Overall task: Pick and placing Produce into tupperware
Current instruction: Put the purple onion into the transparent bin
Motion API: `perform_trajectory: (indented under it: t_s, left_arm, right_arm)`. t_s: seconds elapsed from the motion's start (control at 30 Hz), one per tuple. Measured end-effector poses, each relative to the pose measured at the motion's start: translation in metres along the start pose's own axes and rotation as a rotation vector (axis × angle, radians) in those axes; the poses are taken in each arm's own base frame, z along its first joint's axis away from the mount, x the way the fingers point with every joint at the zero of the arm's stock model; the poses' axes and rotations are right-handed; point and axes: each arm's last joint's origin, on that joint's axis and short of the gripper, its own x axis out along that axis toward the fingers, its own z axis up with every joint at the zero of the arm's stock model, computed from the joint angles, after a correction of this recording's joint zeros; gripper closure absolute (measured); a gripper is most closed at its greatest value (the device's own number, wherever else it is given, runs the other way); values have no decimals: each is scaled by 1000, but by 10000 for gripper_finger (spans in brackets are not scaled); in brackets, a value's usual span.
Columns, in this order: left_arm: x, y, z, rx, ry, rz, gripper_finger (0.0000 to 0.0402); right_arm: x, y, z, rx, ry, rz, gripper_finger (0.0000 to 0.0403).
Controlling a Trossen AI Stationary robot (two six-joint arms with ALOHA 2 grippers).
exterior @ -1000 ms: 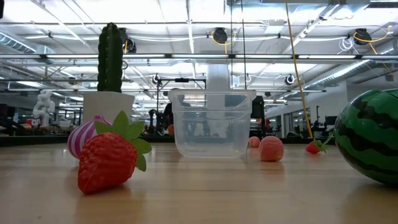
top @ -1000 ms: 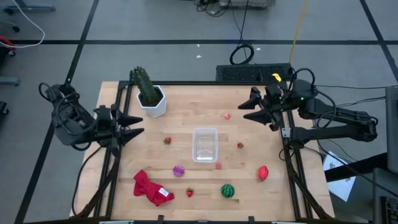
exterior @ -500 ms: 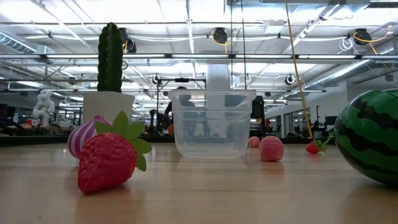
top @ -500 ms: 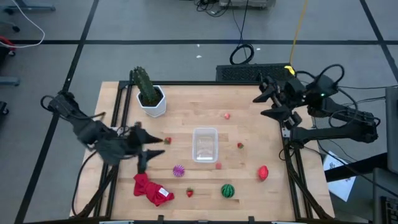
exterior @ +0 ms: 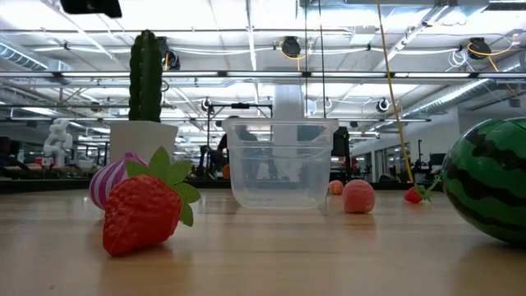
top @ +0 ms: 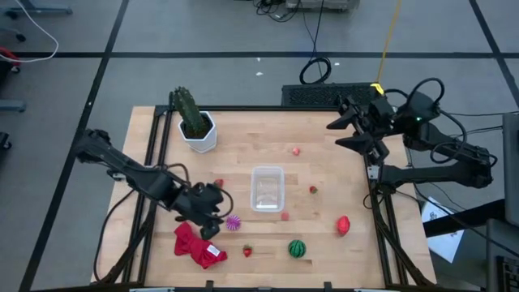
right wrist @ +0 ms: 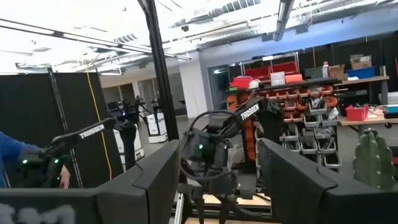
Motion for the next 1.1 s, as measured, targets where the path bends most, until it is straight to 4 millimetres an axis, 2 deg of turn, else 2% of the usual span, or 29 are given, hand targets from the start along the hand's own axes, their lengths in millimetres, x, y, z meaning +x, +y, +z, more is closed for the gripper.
perform_trajectory:
  t_s: [0.3, 0.73, 1.1]
  left_arm:
    - [26, -10, 2, -44, -3, 4, 192]
    - [44, -10, 0, -32, 30, 54, 192]
    - [77, -8, -6, 37, 98, 155, 192]
  right_arm:
    - [6, -5, -4, 14, 19, -6, 193]
    - [8, 0, -5, 149, 18, 26, 193]
    - [8, 2, 1, 175, -27, 46, 193]
